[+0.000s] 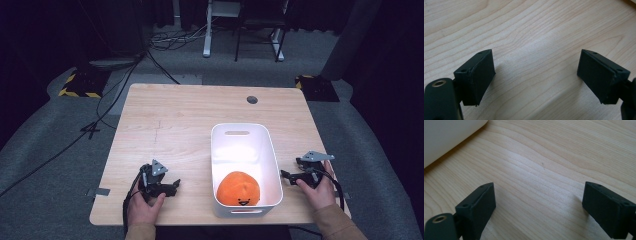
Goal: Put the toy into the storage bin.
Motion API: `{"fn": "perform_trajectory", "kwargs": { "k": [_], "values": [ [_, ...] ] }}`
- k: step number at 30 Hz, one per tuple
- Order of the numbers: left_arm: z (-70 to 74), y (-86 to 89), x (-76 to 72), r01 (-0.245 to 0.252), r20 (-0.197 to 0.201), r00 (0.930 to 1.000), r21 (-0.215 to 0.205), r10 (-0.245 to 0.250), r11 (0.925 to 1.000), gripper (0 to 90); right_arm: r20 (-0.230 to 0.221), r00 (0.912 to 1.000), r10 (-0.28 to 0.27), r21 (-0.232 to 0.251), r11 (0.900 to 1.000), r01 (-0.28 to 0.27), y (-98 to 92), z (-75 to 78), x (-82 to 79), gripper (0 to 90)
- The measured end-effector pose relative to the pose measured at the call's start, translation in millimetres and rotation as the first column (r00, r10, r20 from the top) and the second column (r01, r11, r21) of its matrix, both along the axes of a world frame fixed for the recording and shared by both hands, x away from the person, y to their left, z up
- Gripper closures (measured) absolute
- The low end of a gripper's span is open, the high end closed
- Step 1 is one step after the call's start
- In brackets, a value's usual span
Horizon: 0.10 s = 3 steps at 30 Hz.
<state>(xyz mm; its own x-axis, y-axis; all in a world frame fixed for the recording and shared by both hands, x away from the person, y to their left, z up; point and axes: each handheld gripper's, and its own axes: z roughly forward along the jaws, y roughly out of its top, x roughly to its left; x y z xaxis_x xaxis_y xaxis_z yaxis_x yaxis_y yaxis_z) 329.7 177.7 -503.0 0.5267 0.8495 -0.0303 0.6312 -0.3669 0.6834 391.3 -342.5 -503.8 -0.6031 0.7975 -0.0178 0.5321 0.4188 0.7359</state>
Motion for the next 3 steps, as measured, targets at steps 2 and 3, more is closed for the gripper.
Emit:
{"fn": "perform_trajectory", "kwargs": {
  "k": [2, 3],
  "values": [
    [0.0, 0.0, 0.0, 0.000, 0.000, 1.0000, 0.000, 0.000, 1.0000, 14.8, 0.000, 1.0000, 0.000, 0.000, 1.000, 0.000, 0.0, 0.0, -0.2, 11.6],
    [0.0, 0.0, 0.0, 0.000, 0.000, 1.0000, 0.000, 0.000, 1.0000, 14.8, 0.000, 1.0000, -0.002, 0.001, 1.000, 0.002, -0.2, 0.0, -0.6, 11.6]
  ]
}}
